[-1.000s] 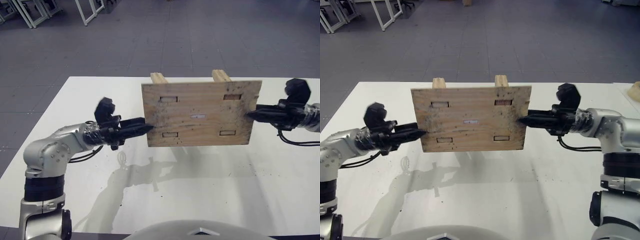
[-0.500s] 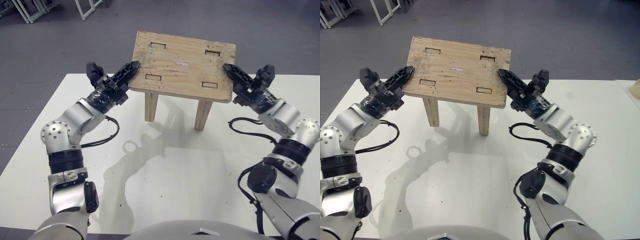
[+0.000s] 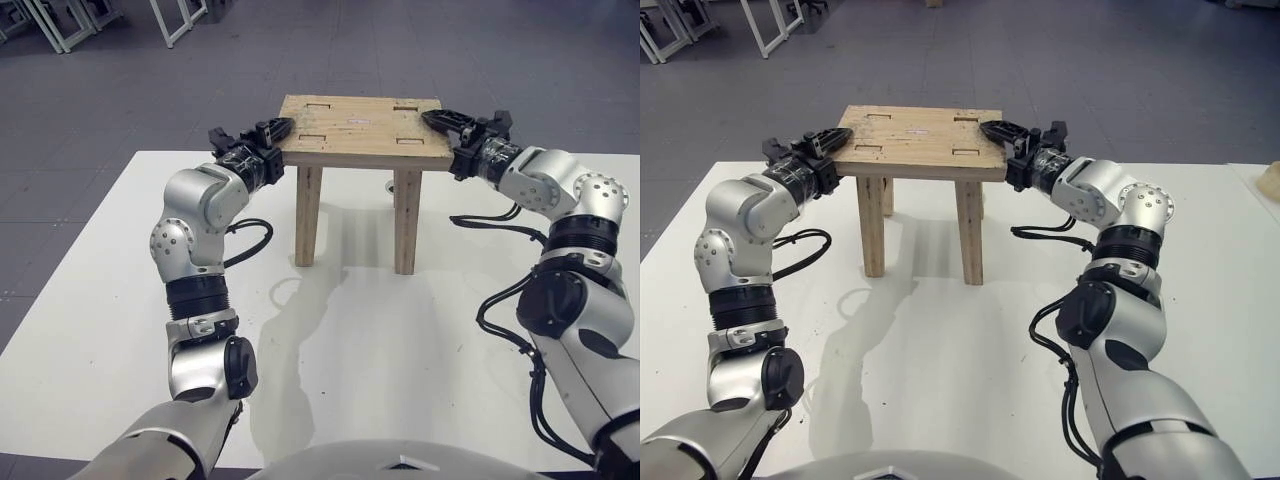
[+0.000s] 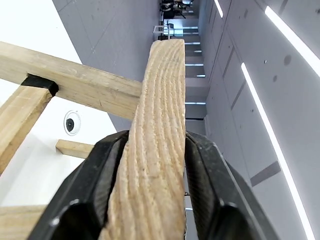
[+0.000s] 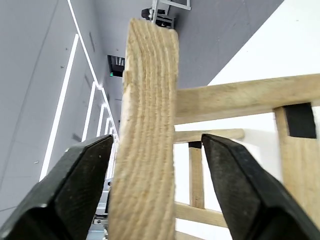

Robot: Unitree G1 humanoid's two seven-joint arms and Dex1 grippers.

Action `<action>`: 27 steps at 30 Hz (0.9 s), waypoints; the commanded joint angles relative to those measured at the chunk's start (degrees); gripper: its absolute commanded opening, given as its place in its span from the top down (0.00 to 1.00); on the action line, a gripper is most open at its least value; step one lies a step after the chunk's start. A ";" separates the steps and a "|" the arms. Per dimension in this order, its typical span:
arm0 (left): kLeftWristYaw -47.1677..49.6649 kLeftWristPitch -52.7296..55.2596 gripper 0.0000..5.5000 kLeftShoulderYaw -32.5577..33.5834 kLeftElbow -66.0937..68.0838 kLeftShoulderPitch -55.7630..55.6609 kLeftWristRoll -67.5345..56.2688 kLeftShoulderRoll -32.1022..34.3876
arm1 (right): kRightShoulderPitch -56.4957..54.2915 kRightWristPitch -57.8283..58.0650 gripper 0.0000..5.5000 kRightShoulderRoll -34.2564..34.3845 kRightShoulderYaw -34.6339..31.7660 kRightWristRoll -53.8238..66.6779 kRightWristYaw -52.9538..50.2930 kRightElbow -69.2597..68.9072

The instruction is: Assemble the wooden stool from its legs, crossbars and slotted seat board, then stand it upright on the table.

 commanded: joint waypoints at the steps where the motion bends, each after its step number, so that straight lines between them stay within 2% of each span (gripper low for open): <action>1: -5.49 3.99 0.66 -0.57 -2.41 0.96 3.42 3.22 | -2.75 0.65 0.39 -2.61 0.89 -1.66 10.92 1.35; 3: -8.48 5.18 0.66 0.54 -2.77 2.89 3.95 4.09 | -2.17 1.27 0.39 -3.52 0.18 -1.42 15.83 1.22; 8: -15.30 6.33 0.66 5.69 -2.18 6.14 0.21 4.91 | 1.63 2.76 0.39 -6.27 -2.18 -1.90 19.58 0.22; 14: -14.50 5.96 0.66 7.37 -3.64 9.94 -1.14 4.33 | 7.05 4.28 0.39 -7.10 -2.99 -2.50 19.22 -3.74; 17: -16.77 6.08 0.58 7.56 -4.91 12.34 -0.57 3.86 | 11.09 7.06 0.39 -5.84 -4.04 -0.17 17.07 -9.66; 20: -21.44 4.48 0.53 9.89 -5.87 16.34 4.36 6.61 | 17.19 9.09 0.39 -1.89 -3.66 2.41 13.26 -22.00; 23: -26.82 -0.15 0.53 14.90 -6.72 18.96 7.98 7.95 | 26.55 4.18 0.39 2.10 -0.36 -1.15 8.95 -39.74; 25: -29.71 -3.50 0.53 17.51 -9.14 21.25 11.37 8.22 | 33.66 -4.08 0.39 3.79 4.18 -8.37 9.47 -50.61; 26: -33.70 -5.57 0.53 14.40 -13.26 26.44 21.09 9.73 | 38.84 -10.84 0.39 3.11 10.24 -16.30 10.83 -56.31; 27: -37.70 -9.39 0.53 7.51 -19.00 33.98 35.02 11.58 | 45.09 -20.01 0.39 1.70 18.26 -26.58 12.57 -61.22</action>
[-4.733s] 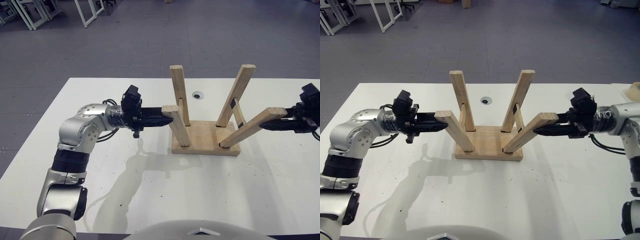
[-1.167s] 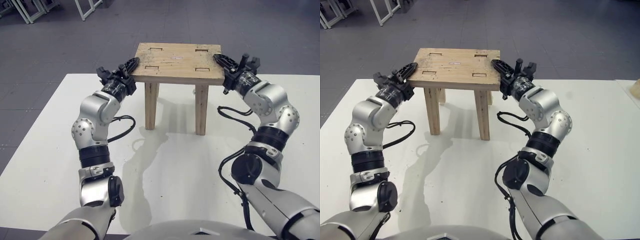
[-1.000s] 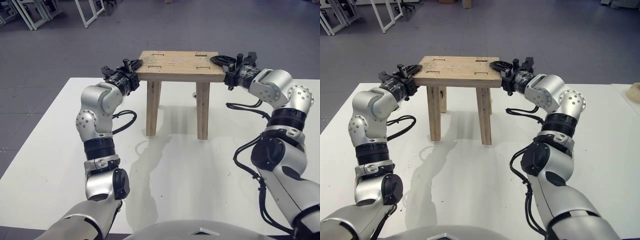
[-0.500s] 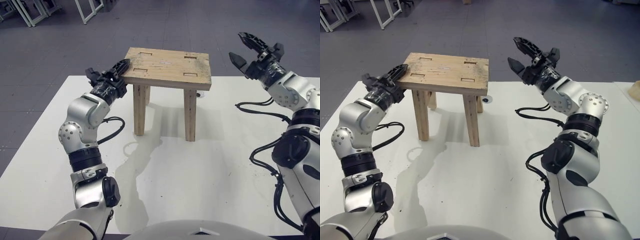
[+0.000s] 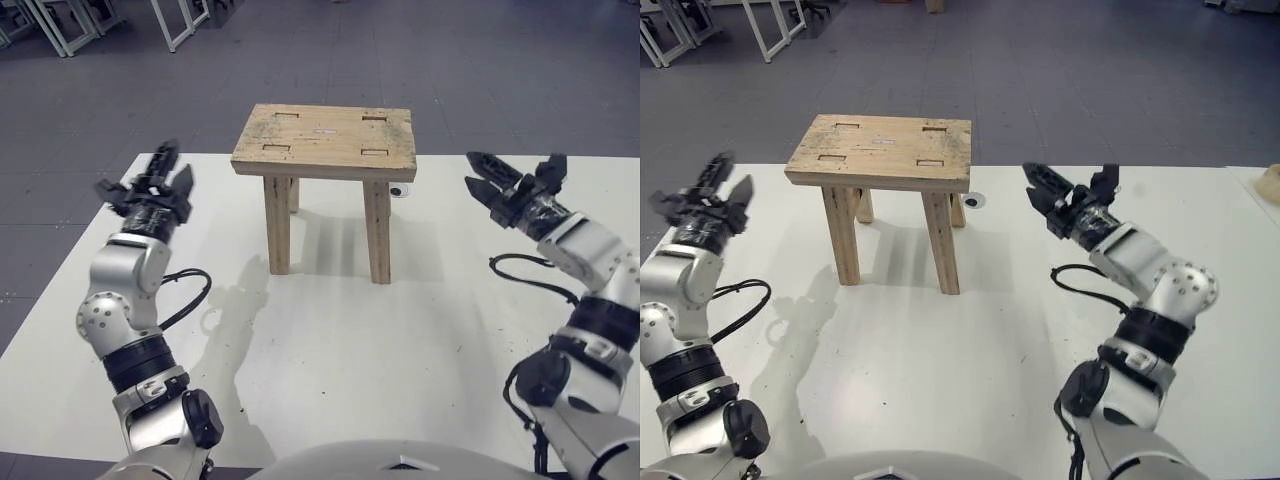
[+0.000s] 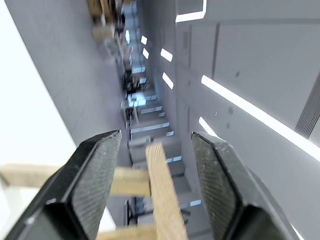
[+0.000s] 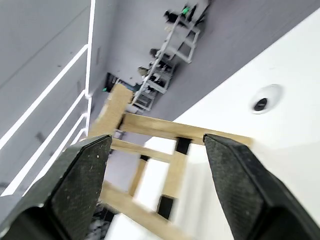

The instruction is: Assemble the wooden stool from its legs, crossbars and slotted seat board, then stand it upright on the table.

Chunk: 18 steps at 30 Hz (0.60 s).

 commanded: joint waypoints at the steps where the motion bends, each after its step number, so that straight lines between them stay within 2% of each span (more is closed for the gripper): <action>1: -11.90 -10.72 0.53 -15.26 -16.39 20.48 37.40 4.62 | 19.17 -27.82 0.39 -2.63 22.60 -30.59 4.36 -18.22; 3: -15.62 -22.66 0.53 -27.62 -22.82 29.85 58.34 3.24 | 27.60 -43.66 0.39 -1.67 30.00 -44.26 4.52 -19.60; 6: -15.74 -30.89 0.53 -35.71 -24.55 32.98 71.72 1.06 | 33.81 -55.82 0.39 0.35 34.20 -54.31 2.03 -19.58; 11: -15.53 -35.53 0.53 -42.16 -23.19 32.79 80.84 -2.56 | 35.98 -62.52 0.39 2.54 38.05 -60.91 0.71 -17.28; 18: -15.50 -38.62 0.53 -44.50 -22.65 34.74 85.67 -8.79 | 35.85 -66.08 0.39 2.28 38.26 -63.58 2.82 -15.76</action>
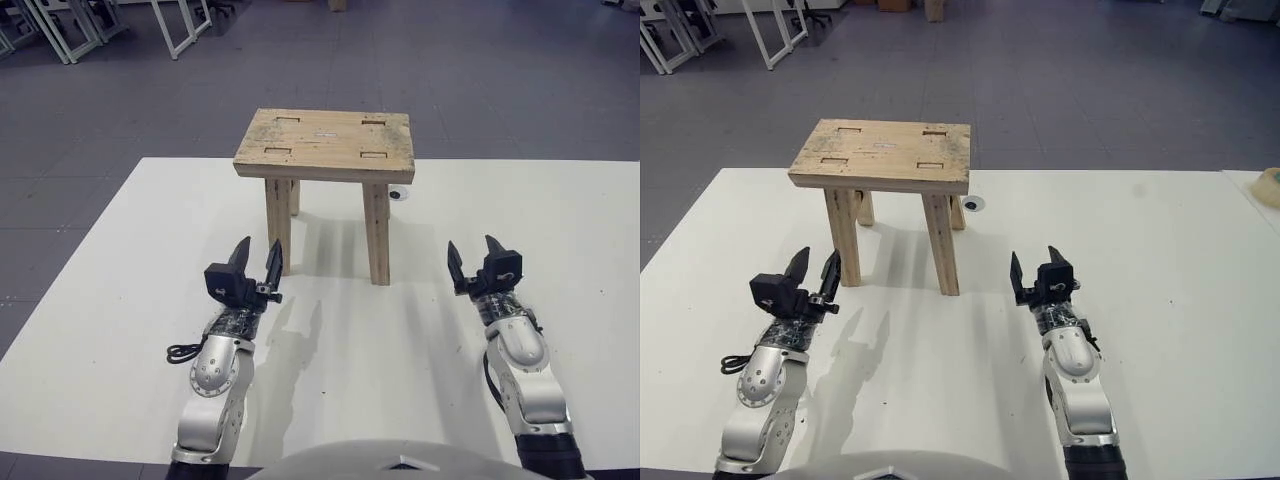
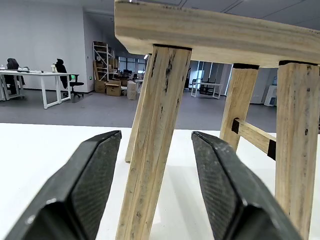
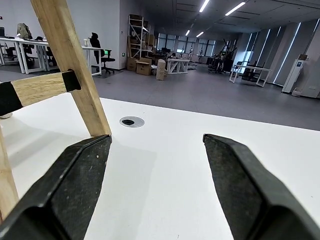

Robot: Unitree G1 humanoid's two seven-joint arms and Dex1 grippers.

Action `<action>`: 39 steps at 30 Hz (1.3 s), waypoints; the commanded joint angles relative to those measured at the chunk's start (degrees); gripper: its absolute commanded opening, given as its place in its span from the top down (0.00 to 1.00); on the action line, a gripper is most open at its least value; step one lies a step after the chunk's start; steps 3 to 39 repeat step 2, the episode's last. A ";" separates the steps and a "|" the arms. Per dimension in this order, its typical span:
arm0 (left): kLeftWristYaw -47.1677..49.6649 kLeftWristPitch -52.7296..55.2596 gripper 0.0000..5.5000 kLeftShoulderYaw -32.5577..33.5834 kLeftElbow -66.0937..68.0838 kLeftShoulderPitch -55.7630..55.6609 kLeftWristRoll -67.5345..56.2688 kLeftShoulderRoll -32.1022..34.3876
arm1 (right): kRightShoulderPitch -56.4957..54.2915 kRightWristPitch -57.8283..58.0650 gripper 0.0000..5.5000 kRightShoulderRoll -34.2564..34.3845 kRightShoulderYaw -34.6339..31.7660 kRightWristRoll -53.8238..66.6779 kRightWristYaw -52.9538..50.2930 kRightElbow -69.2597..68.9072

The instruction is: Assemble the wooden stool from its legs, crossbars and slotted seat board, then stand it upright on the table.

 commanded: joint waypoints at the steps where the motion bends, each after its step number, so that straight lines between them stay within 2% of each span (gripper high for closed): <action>1: -0.06 -0.53 0.53 -1.40 0.04 -0.48 2.89 -2.21 | -0.87 -0.54 0.39 -0.53 -0.28 -1.05 1.36 0.06; 39: -0.10 -0.57 0.53 -1.52 0.18 -0.63 3.49 -2.65 | -1.53 -0.63 0.39 -0.50 -0.10 -1.39 1.59 0.43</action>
